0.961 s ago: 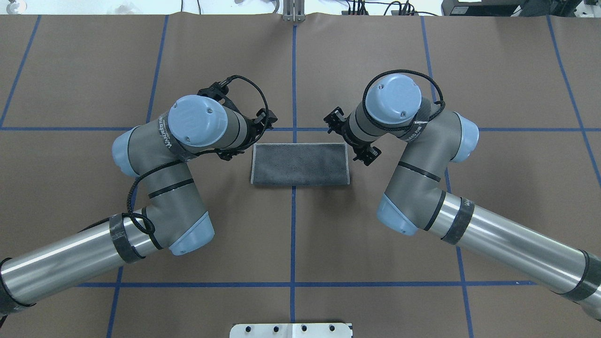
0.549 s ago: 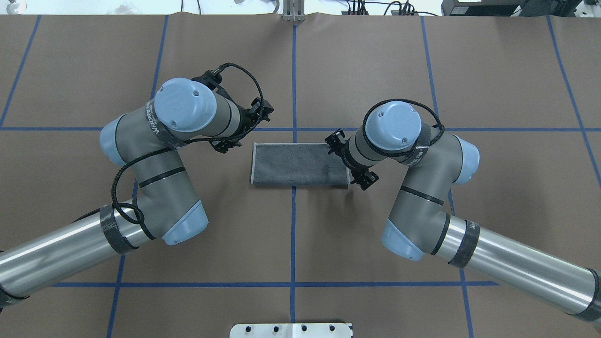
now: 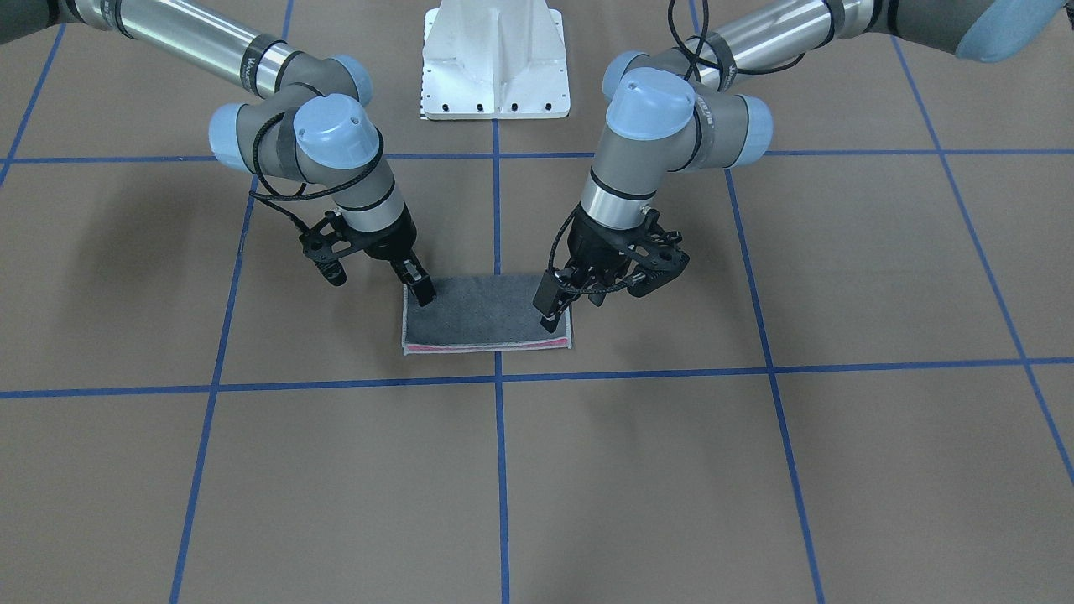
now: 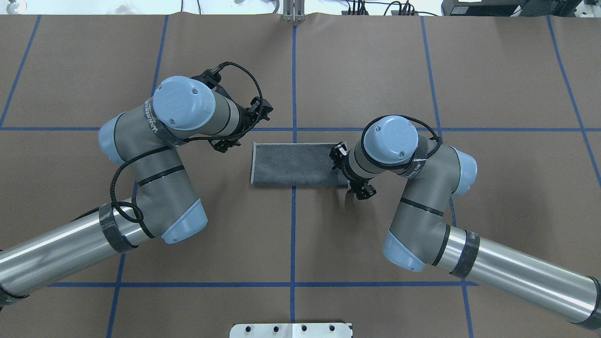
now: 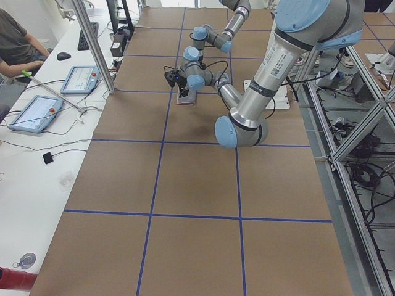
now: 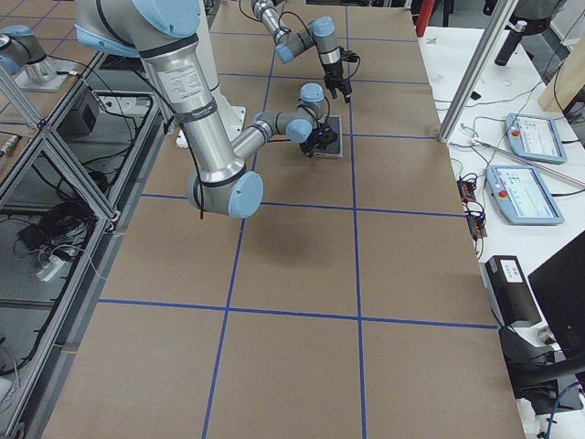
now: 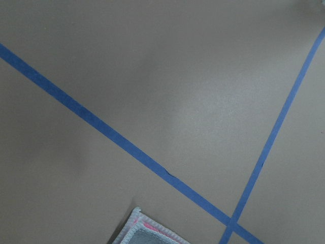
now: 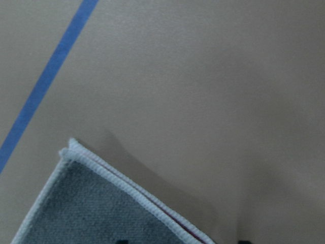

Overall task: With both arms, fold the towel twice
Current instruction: 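Lower the right gripper onto the folded towel's end nearest it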

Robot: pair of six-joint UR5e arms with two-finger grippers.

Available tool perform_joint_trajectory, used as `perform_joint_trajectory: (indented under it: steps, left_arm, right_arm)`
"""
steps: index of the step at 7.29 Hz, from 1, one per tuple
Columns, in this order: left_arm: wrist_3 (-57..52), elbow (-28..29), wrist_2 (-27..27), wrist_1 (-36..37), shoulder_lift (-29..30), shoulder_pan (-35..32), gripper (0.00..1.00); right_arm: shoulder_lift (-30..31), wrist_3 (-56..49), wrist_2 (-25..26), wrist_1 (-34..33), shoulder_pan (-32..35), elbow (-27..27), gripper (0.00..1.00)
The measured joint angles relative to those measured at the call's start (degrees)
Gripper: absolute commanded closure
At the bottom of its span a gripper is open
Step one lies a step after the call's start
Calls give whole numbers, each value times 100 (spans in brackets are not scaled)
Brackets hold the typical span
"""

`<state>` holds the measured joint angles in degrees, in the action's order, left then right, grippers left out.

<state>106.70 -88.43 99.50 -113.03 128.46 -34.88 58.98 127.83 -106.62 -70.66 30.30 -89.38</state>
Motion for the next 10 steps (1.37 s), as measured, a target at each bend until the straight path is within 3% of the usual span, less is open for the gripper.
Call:
perform_joint_trajectory:
  steps: [1, 3, 5, 10]
  left_arm:
    - [0, 3, -1, 0, 3, 7, 0]
    - [6, 14, -6, 0, 3, 26, 0]
    - [8, 21, -9, 0, 4, 32, 0]
    - [9, 36, -18, 17, 17, 51, 0]
  right_arm:
    - [9, 26, 0, 2, -1, 3, 54]
    - [20, 39, 2, -1, -6, 0, 82]
    - [46, 40, 0, 0, -7, -35, 100]
    - [63, 31, 0, 8, -6, -122, 100]
